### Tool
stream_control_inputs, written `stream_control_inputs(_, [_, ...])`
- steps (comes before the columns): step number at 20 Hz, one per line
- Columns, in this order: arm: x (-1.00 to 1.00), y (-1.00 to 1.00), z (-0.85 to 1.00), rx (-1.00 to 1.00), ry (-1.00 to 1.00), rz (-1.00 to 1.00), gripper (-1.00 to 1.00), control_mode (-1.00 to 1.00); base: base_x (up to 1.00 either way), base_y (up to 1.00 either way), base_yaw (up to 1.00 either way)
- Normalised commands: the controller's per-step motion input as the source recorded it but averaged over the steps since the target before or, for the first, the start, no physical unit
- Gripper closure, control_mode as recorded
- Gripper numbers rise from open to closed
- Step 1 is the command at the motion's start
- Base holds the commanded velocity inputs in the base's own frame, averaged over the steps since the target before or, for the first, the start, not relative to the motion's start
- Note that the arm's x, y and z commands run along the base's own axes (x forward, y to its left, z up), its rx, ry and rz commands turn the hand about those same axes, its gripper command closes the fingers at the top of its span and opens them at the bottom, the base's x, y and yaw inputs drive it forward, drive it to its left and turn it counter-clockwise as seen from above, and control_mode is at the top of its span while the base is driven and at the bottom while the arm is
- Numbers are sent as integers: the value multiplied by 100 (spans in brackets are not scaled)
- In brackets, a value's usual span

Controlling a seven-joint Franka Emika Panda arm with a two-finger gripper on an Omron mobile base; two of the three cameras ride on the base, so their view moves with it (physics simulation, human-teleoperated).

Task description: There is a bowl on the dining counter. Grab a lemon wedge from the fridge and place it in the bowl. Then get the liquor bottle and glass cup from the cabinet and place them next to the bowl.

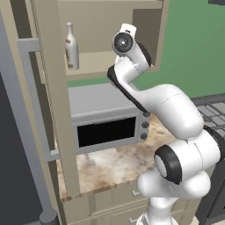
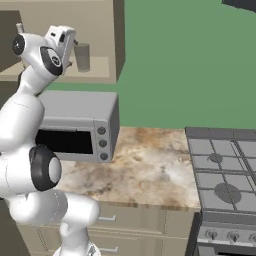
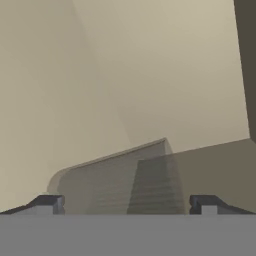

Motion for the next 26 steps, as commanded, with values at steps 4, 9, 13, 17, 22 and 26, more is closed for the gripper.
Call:
stream_control_inputs(4, [38,0,0,0,1,0,-100,-100,0,0,0])
stream_control_inputs(9, [23,0,0,-2,0,0,-100,-100,0,0,0])
stream_control_inputs(13, [26,0,0,-1,0,0,-100,-100,0,0,0])
stream_control_inputs(17, [31,0,0,0,1,0,-100,-100,0,0,0])
stream_control_inputs(22, [7,0,0,0,2,0,-100,-100,0,0,0])
stream_control_inputs(26, [-28,4,0,-1,0,-3,-100,-100,0,0,0])
